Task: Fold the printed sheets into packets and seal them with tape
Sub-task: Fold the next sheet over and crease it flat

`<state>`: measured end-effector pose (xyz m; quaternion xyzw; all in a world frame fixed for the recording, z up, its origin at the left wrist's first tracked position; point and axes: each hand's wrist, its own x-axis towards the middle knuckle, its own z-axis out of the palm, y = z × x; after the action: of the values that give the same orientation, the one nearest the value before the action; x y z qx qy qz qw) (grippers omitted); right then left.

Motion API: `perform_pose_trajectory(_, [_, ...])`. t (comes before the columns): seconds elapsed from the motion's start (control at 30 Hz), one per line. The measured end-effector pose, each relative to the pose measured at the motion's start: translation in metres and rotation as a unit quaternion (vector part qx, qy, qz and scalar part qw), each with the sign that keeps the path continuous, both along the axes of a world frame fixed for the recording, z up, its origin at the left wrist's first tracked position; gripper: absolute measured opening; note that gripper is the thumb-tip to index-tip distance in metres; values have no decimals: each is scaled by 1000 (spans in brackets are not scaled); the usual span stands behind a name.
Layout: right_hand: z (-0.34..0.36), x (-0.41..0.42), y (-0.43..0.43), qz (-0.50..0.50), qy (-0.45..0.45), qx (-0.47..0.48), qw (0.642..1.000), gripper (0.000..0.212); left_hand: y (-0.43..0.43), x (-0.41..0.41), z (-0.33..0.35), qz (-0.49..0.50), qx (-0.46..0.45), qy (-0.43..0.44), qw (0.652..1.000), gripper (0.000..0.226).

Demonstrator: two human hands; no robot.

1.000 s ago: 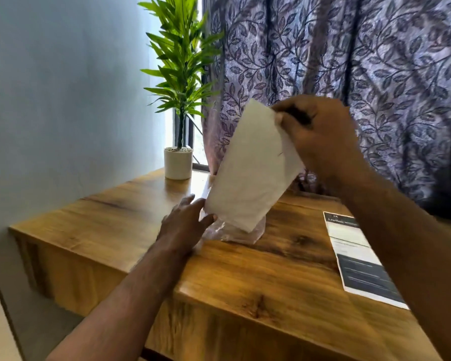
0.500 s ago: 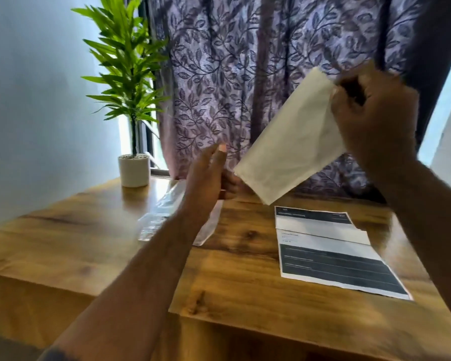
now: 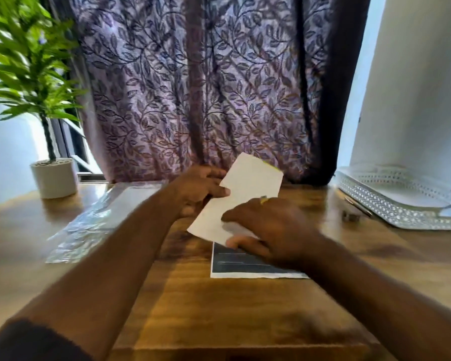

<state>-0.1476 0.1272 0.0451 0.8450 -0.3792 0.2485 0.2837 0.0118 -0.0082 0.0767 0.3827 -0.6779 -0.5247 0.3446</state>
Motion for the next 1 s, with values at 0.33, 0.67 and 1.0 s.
perform_pose_trajectory(0.33, [-7, -91, -80, -110, -576, 312, 747, 38, -21, 9, 6, -130, -149, -162, 967, 42])
perform_pose_trajectory(0.67, [-31, -121, -90, -71, -621, 387, 678, 18, -58, -1, -59, 51, -382, -335, 860, 23])
perform_pose_trajectory(1.0, [-30, -126, -92, -10, -625, 426, 654, 43, -64, 8, -70, 101, -442, -235, 860, 49])
